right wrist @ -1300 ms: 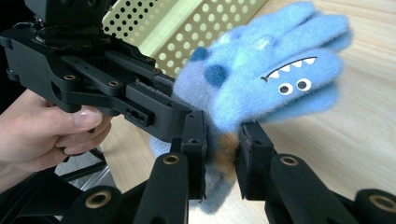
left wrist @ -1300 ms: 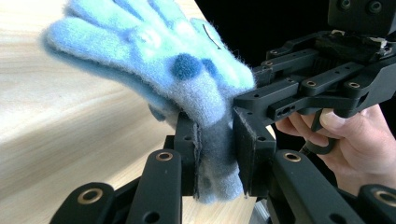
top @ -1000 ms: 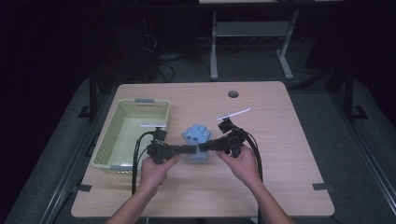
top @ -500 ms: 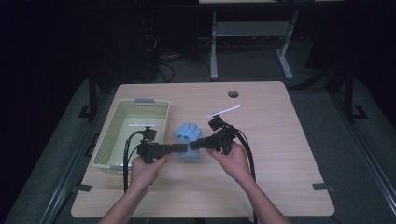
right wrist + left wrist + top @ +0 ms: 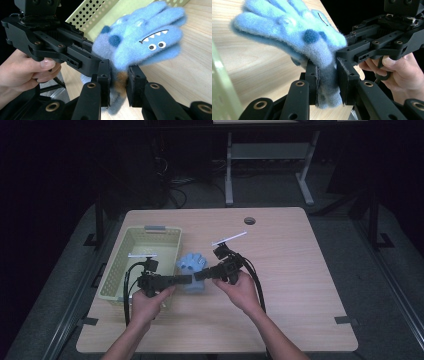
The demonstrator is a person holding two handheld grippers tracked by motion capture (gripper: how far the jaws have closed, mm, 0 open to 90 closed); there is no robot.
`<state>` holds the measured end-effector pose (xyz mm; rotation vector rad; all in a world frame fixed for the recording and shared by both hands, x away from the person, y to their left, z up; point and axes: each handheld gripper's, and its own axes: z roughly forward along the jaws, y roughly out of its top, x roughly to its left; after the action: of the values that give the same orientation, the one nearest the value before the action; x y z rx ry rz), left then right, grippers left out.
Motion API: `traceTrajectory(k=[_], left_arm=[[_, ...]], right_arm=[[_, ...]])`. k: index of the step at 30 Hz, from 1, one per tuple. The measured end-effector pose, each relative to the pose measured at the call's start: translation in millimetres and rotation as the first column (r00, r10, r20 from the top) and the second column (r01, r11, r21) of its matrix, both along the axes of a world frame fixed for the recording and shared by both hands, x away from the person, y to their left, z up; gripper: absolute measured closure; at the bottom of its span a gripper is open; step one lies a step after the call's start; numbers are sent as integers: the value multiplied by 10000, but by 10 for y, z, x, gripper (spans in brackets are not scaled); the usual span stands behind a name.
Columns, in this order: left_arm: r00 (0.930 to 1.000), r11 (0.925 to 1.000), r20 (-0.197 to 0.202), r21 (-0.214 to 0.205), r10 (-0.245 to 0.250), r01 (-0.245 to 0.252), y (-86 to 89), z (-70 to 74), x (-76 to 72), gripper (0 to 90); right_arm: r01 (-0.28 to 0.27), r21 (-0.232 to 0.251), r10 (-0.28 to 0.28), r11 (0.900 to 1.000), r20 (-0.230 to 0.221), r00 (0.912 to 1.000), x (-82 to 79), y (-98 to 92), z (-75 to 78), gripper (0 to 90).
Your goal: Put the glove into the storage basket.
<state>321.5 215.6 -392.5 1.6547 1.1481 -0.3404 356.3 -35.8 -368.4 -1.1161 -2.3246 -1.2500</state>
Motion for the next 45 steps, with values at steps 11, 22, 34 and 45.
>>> traceTrajectory(k=[11, 22, 34, 45], left_arm=[[9999, 9999, 77, 11, 152, -152, 166, 51, -27, 719], [9993, 9993, 26, -53, 367, -367, 347, 93, -58, 719], [9986, 9986, 122, -70, 522, -521, 605, 138, -86, 720], [9990, 9991, 125, -99, 419, -417, 791, 171, -55, 723]], right_arm=[[-291, -52, 292, 9996, 199, 9994, 26, 156, 53, 751], [-584, -70, 585, 9983, 177, 9981, 58, 354, 100, 751], [-835, -76, 837, 9965, 389, 9957, 71, 610, 161, 752], [-825, -3, 825, 9966, 404, 9958, 82, 785, 196, 753]])
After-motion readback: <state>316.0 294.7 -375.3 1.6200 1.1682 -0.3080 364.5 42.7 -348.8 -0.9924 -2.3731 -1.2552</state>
